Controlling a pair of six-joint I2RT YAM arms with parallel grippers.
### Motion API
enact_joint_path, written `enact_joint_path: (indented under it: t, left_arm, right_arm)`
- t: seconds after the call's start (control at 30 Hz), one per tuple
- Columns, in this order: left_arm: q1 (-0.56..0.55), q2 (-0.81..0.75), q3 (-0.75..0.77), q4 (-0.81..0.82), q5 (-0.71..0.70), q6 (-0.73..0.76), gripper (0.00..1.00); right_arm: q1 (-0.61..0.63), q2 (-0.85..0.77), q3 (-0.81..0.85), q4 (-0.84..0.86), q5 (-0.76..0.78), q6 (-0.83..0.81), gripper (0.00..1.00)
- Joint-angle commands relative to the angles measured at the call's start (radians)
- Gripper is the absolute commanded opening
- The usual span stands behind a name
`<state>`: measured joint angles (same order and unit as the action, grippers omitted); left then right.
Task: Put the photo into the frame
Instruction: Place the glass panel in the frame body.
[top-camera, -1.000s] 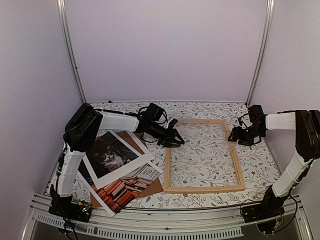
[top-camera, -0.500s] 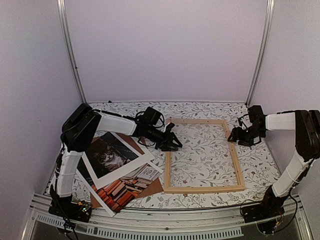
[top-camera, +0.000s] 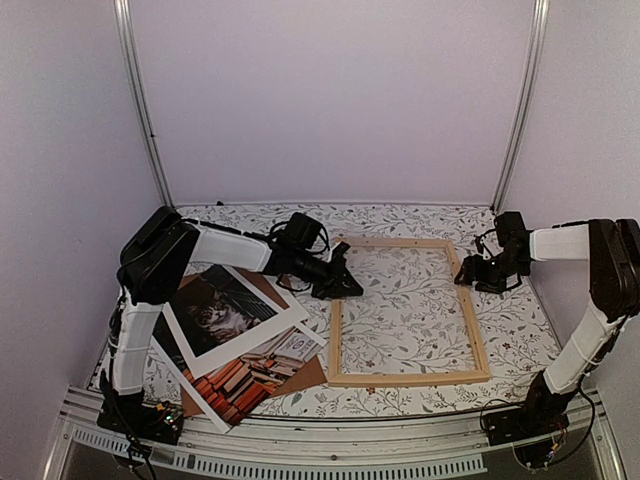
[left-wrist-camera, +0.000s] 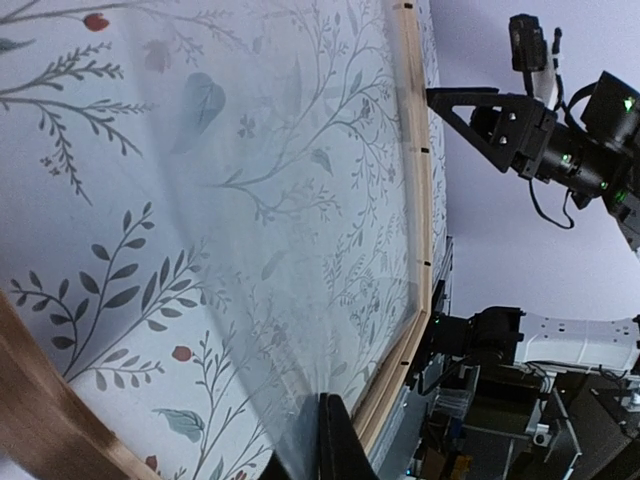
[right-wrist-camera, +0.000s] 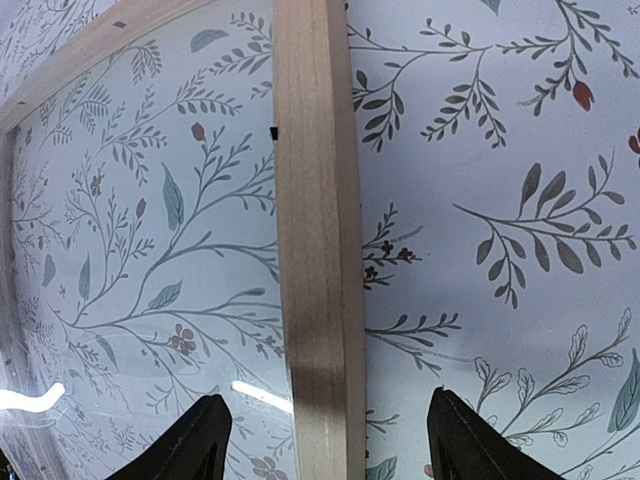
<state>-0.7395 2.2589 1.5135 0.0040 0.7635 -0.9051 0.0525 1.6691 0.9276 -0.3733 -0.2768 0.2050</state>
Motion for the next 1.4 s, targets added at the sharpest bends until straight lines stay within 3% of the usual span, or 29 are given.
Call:
enact_joint_path:
  t: [0.0, 1.37]
  left_arm:
    - [-0.014, -0.04, -0.004, 0.034, 0.002, 0.002, 0.01]
    - [-0.004, -0.061, 0.067, 0.136, 0.146, -0.13, 0.0]
  right_arm:
    - [0.007, -0.018, -0.015, 0.004, -0.009, -0.003, 0.71]
    - [0.006, -0.094, 0.044, -0.077, 0.032, -0.017, 0.72]
